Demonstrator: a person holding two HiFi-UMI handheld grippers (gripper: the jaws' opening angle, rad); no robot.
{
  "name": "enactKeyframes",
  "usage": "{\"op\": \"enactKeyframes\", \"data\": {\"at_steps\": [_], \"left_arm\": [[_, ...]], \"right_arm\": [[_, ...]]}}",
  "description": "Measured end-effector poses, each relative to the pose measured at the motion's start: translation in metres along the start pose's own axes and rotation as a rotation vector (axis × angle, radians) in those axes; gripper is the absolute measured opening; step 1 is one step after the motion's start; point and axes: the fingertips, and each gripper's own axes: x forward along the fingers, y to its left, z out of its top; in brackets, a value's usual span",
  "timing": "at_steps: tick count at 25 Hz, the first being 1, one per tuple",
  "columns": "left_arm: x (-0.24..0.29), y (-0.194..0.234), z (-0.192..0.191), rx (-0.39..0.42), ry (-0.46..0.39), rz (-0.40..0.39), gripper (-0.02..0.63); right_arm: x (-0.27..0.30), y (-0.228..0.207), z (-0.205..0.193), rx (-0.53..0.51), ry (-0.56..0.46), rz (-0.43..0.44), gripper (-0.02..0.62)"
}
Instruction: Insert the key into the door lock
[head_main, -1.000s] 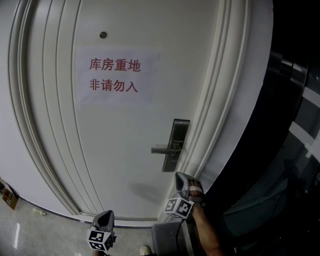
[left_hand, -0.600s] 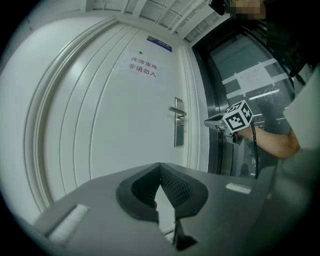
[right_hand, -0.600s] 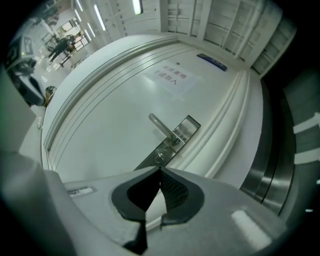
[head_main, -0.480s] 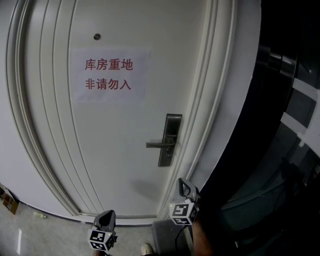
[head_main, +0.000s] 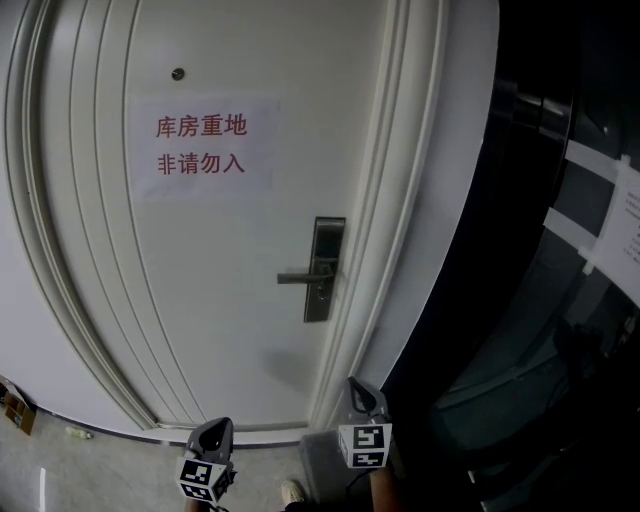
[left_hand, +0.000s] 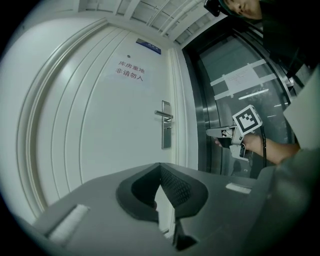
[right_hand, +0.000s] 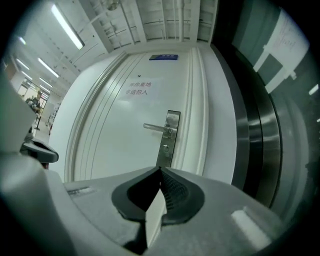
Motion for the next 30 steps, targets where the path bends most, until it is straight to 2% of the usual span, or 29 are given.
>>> {"op": "enactKeyframes", "data": {"at_steps": [4,15,30], "left_arm": [[-0.005,-0.013,0.008,0.024,-0.011,-0.026,0.002],[-0.019,-0.031,0.015,0.033,-0.031,-0.044,0.002],[-0.027,-0.032,0.016,0.029,-0.038,-0.043,0.002]], "right_arm": [[-0.022,0.003,-0.013,0.063,0.015,0.007,0.002],[-0.07,0.029,-0.042,0.128,0.047,0.026,0.002],[-0.083,0.045,-0.048,0.141,0.056,0.048,0.002]]}}
